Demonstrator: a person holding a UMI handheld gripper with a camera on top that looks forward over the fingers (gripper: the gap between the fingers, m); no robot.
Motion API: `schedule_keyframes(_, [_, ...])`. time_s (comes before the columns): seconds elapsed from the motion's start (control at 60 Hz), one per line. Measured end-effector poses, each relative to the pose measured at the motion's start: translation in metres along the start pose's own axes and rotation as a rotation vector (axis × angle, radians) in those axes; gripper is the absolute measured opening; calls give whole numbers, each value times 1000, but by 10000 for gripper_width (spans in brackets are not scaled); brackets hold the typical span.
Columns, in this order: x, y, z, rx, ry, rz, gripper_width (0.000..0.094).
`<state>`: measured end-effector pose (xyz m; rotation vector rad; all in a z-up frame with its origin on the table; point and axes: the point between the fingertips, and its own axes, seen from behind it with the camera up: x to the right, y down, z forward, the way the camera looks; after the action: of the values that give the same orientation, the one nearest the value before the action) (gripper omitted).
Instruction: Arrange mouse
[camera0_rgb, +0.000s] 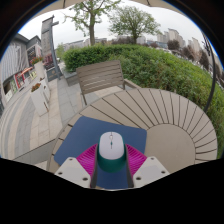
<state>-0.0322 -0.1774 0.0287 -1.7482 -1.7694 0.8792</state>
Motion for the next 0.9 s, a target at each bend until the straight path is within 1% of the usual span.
schedule_keyframes(0.067, [-16, 8, 18, -7, 21, 11, 419])
schedule_keyframes(0.15, [-19, 20, 33, -28, 80, 27, 426])
schedule_keyframes(0.217, [-18, 18, 35, -11, 113, 52, 475])
schedule_keyframes(0.267, [-19, 21, 34, -37, 130, 71, 524])
schedule_keyframes(0.283, [-20, 22, 33, -45, 132, 81, 567])
schedule_keyframes(0.3, [-20, 22, 30, -50, 136, 92, 635])
schedule_keyframes(0.333, [-19, 20, 23, -56, 146, 109, 802])
schedule_keyframes(0.35, [-19, 18, 18, -59, 151, 116, 869])
schedule_keyframes(0.383, [-17, 15, 6, -67, 170, 126, 822])
schedule_keyframes(0.45, [-14, 11, -30, -92, 208, 126, 849])
schedule_keyframes(0.583, [-29, 7, -121, -137, 188, 80, 844])
schedule_keyframes(0.683, [-27, 13, -193, -183, 225, 8, 843])
schedule_keyframes(0.767, [-27, 9, -229, -169, 260, -20, 838])
schedule_keyframes(0.85, [-31, 1, -251, -129, 251, 4, 840])
schedule_keyframes(0.9, [-29, -3, -256, -104, 263, 4, 850])
